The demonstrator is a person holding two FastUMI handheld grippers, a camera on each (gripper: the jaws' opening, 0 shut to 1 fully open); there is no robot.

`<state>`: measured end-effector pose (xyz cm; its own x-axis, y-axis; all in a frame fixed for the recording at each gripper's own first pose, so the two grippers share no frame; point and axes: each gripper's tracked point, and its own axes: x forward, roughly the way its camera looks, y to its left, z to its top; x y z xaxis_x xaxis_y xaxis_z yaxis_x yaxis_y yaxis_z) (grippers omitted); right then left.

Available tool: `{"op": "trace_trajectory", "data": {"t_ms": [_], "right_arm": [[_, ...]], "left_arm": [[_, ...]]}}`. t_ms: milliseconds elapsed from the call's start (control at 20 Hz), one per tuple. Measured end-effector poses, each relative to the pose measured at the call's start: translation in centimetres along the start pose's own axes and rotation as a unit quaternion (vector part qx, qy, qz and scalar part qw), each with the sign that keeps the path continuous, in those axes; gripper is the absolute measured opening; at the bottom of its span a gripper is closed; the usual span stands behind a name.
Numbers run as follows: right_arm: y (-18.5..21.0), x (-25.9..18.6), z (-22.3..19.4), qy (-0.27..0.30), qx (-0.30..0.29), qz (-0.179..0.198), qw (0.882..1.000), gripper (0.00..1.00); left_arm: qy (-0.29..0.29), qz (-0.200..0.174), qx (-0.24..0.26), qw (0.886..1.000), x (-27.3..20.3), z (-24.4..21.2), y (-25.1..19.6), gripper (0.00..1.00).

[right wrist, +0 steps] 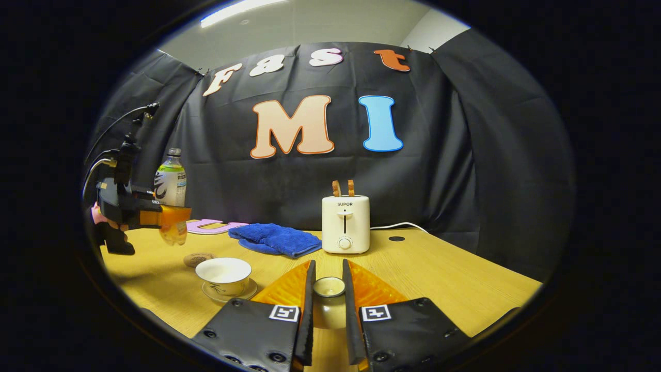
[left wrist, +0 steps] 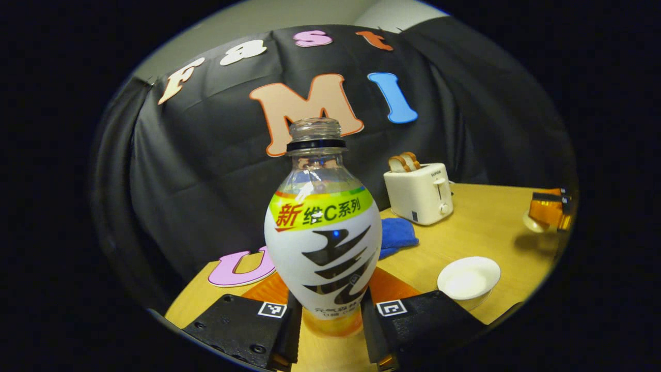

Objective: Open the teacup lid with one hand, grasp the water bottle and pour water into the teacup with the other hand; after pouring, place the water bottle on the coaster and then close the teacup lid.

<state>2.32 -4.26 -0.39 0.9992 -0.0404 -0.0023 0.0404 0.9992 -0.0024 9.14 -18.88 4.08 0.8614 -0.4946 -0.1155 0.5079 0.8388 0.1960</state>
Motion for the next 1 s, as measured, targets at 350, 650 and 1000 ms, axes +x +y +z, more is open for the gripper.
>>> {"op": "trace_trajectory", "data": {"t_ms": [350, 650, 1000], "right_arm": [[-0.1, 0.0, 0.0, 0.0, 0.0, -0.002, 1.0, 0.29], [-0.2, -0.1, 0.0, 0.0, 0.0, -0.006, 1.0, 0.29], [-0.3, 0.0, 0.1, -0.001, 0.0, -0.007, 1.0, 0.29]], "left_arm": [[0.01, 0.008, -0.042, 0.999, 2.5, -3.3, 0.7, 0.49], [0.014, 0.005, -0.053, 0.999, 4.1, -4.2, 0.8, 0.51], [0.022, 0.003, -0.053, 0.998, 4.5, -4.7, 0.6, 0.54]]}}
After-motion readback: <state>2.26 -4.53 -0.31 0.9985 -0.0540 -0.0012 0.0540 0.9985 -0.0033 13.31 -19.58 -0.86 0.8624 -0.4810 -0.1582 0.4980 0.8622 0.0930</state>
